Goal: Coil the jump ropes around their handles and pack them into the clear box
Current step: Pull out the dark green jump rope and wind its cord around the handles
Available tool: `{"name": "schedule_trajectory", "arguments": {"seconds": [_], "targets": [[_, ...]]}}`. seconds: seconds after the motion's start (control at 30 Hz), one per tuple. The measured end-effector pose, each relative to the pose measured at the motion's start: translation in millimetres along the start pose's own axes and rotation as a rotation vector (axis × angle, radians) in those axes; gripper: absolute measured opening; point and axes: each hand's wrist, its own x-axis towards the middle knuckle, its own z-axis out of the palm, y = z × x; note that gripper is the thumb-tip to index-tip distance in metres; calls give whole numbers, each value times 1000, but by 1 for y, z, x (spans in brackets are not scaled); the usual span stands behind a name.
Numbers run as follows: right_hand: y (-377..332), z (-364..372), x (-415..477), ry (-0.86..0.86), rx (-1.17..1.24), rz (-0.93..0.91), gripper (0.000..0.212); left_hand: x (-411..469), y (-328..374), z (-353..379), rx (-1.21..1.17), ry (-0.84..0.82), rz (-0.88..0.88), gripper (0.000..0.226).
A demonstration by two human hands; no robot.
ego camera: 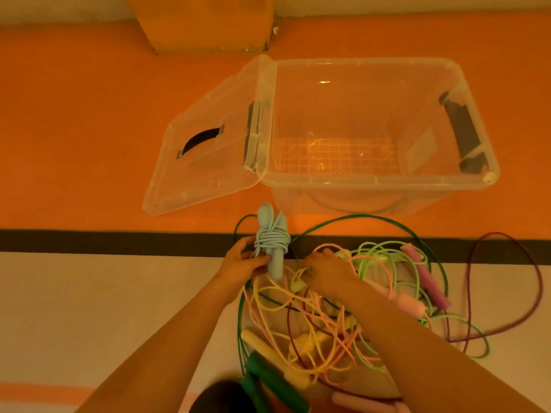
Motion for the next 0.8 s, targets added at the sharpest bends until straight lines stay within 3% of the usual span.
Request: {"name": "schedule_trajectory", "arguments": {"seconds": [0.17,0.3,0.4,0.5,0.6,0.67,0.8], "targets": [[12,12,-18,-96,201,78,24,-1,2,6,38,-8,34,43],[21,19,-26,83,542,122,30,3,-2,17,106,-6,48,44],[22,16,-28,226,653,133,30,5,-12,24,145,-45,26,58],[27,11,-28,309,503,168,31,5,-19,23,264,68,86,71],[31,8,-26,348,292,167,37,4,-23,13,632,301,209,69],[29,8,-25,319,277,133,45,3,-23,7,810,360,173,73],[17,16,-27,182,243,74,54,7,-23,5,710,367,79,75]]}}
